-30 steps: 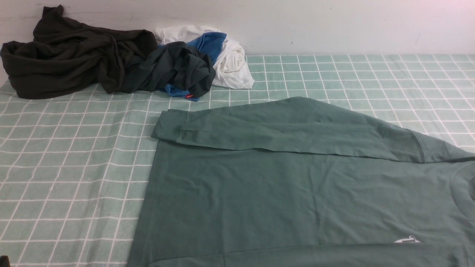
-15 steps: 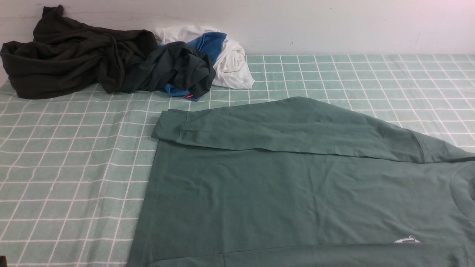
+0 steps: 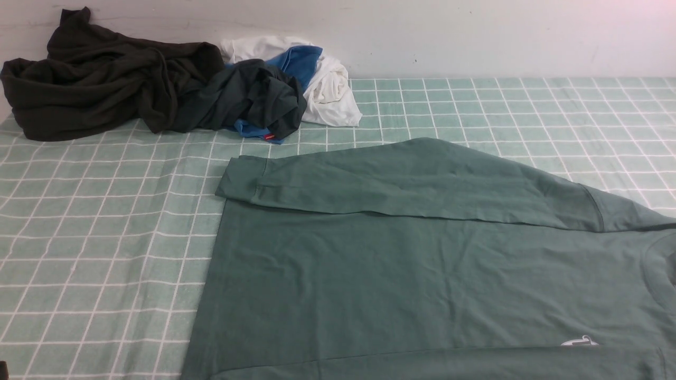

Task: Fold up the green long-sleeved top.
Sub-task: Use the left arm to clamp the cuff closest to it

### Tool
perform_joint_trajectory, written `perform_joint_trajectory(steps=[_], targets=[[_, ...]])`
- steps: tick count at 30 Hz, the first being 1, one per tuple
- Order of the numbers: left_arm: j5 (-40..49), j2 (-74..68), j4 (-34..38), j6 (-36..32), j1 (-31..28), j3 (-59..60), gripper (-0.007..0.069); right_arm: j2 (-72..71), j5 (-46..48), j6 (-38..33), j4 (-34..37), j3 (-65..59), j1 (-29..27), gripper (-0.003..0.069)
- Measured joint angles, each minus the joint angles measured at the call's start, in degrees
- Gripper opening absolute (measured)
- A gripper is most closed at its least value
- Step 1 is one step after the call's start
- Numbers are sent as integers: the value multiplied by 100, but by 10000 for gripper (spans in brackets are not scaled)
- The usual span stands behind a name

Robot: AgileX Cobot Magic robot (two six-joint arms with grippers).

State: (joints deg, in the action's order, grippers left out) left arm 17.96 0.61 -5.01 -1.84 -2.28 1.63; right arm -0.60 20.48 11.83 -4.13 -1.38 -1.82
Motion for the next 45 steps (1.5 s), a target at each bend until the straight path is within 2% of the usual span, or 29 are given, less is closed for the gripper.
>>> perform_joint_trajectory(steps=[3,4,5,6,7,8,9,11,12,13,14,19,23,25,27,28,31,32,33,35,36,37,38,39,40,42,45], targets=[[-7,0,746,485,0,5,-4,0,-20,115,265,0,0,-14],[-7,0,1128,824,0,5,-4,0,-49,222,505,0,0,-14],[-7,0,1902,1292,0,5,-4,0,-88,389,888,0,0,-14],[-7,0,2017,1452,0,5,-4,0,-103,419,955,0,0,-14],[-7,0,2816,1980,0,5,-4,0,-109,709,1596,-6,0,-14],[-7,0,3231,2171,0,5,-4,0,-109,825,1859,-6,0,-14],[-7,0,3818,2494,0,5,-4,0,-114,1086,2483,-6,0,-14],[-7,0,4209,2605,0,5,-4,0,-120,1335,3246,-6,0,-14],[-7,0,4265,2605,0,5,-4,0,-120,1357,3322,-6,0,-14],[-7,0,4420,2580,0,5,-4,0,-132,1462,3924,-6,0,-14],[-14,0,4472,2554,0,5,-4,0,-145,1476,4220,-6,0,-14],[-18,0,4586,2541,0,5,-4,0,-184,1330,4465,-6,0,-14],[75,0,4618,2273,0,-2,-4,0,-230,1121,4412,-6,0,-14],[451,0,4606,1642,0,-216,-4,0,-230,908,4388,-6,0,-14],[612,0,4599,1335,0,-359,-4,0,-191,665,4331,10,0,-14],[1069,0,4521,573,0,-812,-4,0,-86,235,4174,142,0,-14],[1746,-311,4154,26,0,-1414,-4,120,17,-627,3673,729,0,-14],[2174,-688,3859,-155,0,-1800,-4,421,132,-1018,3388,1156,0,-14],[2174,-751,3809,-155,0,-1800,-4,475,132,-1085,3336,1221,0,-14],[2887,-1736,3000,-509,0,-2539,-4,1376,600,-2005,2569,2091,31,-14],[3009,-1736,2933,-578,0,-2665,-4,1451,634,-2005,2569,2154,39,-14],[3473,-2398,2335,-856,0,-3199,-3,2113,924,-2432,2129,2699,155,-14],[3741,-2748,2019,-990,6,-3525,-3,2402,1109,-2547,1967,2931,230,-14],[3794,-2814,2019,-1015,11,-3589,-3,2472,1223,-2594,1898,2988,267,-14],[4156,-3328,1494,-1134,71,-4101,-3,3115,1832,-2690,1707,3479,427,-14],[4340,-3561,1296,-1172,157,-4288,-3,3532,2215,-2715,1641,3764,559,-14],[4674,-4487,837,-1171,717,-4736,6,4520,3541,-2734,1629,4366,1035,-14]])
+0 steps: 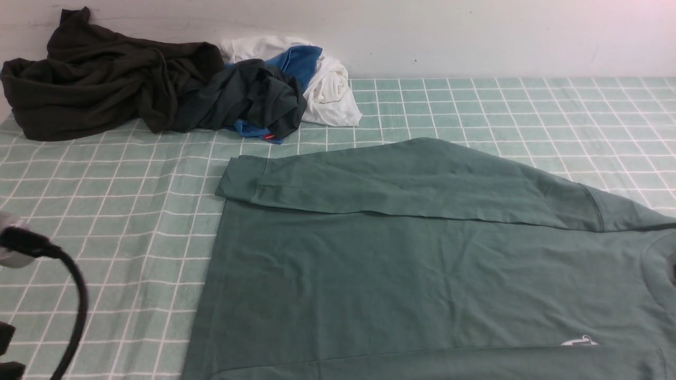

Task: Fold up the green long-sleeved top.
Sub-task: Use the left arm to clamp the cuff closest to it, then use the left arm to drag and place the cuff at the centered position on the left edge of the fabric

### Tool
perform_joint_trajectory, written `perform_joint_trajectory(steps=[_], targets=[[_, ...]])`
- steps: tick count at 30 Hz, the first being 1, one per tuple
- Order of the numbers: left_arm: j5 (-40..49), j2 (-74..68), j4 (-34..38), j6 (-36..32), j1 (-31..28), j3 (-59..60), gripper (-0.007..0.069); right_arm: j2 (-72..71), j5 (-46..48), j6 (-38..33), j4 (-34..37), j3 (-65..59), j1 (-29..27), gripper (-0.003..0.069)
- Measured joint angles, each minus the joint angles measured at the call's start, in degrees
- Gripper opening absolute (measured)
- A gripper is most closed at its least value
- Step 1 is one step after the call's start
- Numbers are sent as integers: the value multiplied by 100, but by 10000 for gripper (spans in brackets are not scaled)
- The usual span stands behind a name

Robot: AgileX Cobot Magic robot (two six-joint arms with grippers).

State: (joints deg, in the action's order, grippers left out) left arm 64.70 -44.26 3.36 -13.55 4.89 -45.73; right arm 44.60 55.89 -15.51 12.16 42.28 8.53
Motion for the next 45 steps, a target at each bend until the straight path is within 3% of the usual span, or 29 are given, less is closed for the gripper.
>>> perform_joint_trajectory(steps=[6,7,15,20,27,31,32,33,34,35,45], targets=[[104,-1240,-30,-7,1234,-28,113,909,1424,-13,99,265,668,-14],[104,-1283,-29,-7,1271,-28,118,937,1437,-13,99,265,686,-14],[-932,-3232,-55,-13,2423,-53,409,1010,1511,-13,103,277,861,-14],[-1769,-4190,-336,-13,2670,-60,451,1010,1511,-7,92,283,861,-14],[-2290,-5068,-756,119,2715,-92,426,1010,1443,-7,74,283,861,-14],[-2206,-5110,-594,118,2720,-137,290,1010,1341,-7,73,283,861,-14],[-2145,-5110,-528,113,2720,-158,206,1010,1286,-7,73,283,861,-14],[-2134,-5110,-522,113,2720,-165,180,1010,1286,-7,73,283,861,-14],[-2027,-5115,-508,113,2720,-232,85,1010,1220,-7,45,283,861,-14],[-1916,-5115,-508,113,2720,-317,50,1010,1191,-2,12,283,861,-14],[-627,-5137,-1321,113,2714,-2324,27,1010,975,475,-595,283,861,-14]])
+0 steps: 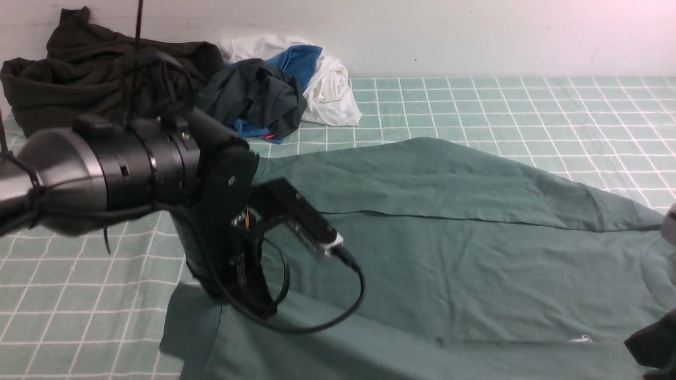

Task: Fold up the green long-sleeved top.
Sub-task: Use the left arm to drag and place the cuff at the centered position on the left edge of the fabric, then use the left arm to clamp the cuff farthest from it

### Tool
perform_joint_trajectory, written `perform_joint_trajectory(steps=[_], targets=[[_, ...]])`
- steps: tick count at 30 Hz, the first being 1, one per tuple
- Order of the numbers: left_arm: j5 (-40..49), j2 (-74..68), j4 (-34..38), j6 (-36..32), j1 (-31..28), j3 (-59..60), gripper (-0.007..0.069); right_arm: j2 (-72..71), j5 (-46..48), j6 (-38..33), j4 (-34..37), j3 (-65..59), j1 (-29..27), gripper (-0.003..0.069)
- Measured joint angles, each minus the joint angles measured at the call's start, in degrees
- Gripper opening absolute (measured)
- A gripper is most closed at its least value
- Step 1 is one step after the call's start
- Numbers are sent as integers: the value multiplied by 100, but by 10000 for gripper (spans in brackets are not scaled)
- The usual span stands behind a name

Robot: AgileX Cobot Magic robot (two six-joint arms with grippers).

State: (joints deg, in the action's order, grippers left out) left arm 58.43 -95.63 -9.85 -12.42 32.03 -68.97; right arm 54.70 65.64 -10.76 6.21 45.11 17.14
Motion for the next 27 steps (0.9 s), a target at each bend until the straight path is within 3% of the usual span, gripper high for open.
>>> perform_joint_trajectory(steps=[8,14,20,24,27], targets=[[456,-1019,30,-159,-524,-1881,35,0,-107,729,-698,0,0,-14],[354,-1813,116,-231,-720,-2293,116,0,-142,806,-737,0,0,-14],[277,-2370,-92,690,-1020,-3288,383,0,-288,822,-737,0,0,-12],[199,-2638,-20,1135,-1385,-3871,468,0,-556,828,-739,0,0,-7],[110,-2953,79,1299,-1676,-4131,483,7,-832,828,-750,0,0,-4]])
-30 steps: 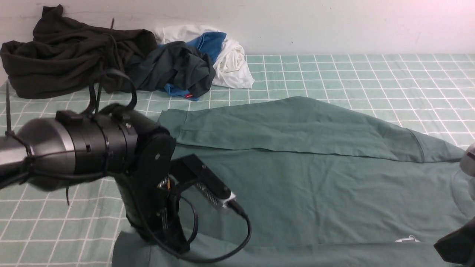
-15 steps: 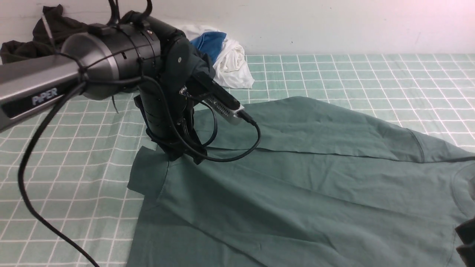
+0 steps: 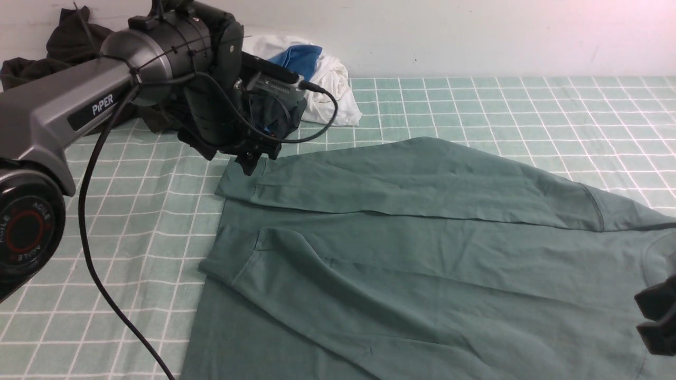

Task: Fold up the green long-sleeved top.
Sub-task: Use the left arm to clamp the cuff farthest from it, then use the left arm to drag and drop the cuff onto the cuff closest to the left arm

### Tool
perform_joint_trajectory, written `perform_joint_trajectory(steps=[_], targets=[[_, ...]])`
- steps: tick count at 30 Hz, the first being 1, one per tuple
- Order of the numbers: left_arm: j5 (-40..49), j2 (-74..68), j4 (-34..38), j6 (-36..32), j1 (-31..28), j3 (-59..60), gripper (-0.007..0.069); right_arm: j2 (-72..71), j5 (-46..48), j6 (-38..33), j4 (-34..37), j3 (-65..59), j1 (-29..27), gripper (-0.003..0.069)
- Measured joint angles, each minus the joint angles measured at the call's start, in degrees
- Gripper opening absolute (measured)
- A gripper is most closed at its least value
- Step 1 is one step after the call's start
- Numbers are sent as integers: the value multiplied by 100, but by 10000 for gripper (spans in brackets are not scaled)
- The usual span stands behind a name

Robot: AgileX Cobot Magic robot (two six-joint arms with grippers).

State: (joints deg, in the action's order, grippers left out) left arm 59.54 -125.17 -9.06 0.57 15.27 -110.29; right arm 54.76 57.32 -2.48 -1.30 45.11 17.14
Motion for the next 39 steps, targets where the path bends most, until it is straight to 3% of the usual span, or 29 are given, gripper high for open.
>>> perform_joint_trajectory(steps=[9,19,25,33,39], targets=[[-653,-886,444,233,-446,-230,417,56,-739,0,0,0,0,-2],[-771,-916,797,-19,-448,-272,37,552,-745,0,0,0,0,-2],[-593,-845,799,-248,-448,-323,24,589,-745,0,0,0,0,0],[428,381,989,-289,-149,-319,24,589,-745,0,0,0,0,0],[642,2206,1360,-57,-45,1222,24,431,-697,0,54,0,0,0]])
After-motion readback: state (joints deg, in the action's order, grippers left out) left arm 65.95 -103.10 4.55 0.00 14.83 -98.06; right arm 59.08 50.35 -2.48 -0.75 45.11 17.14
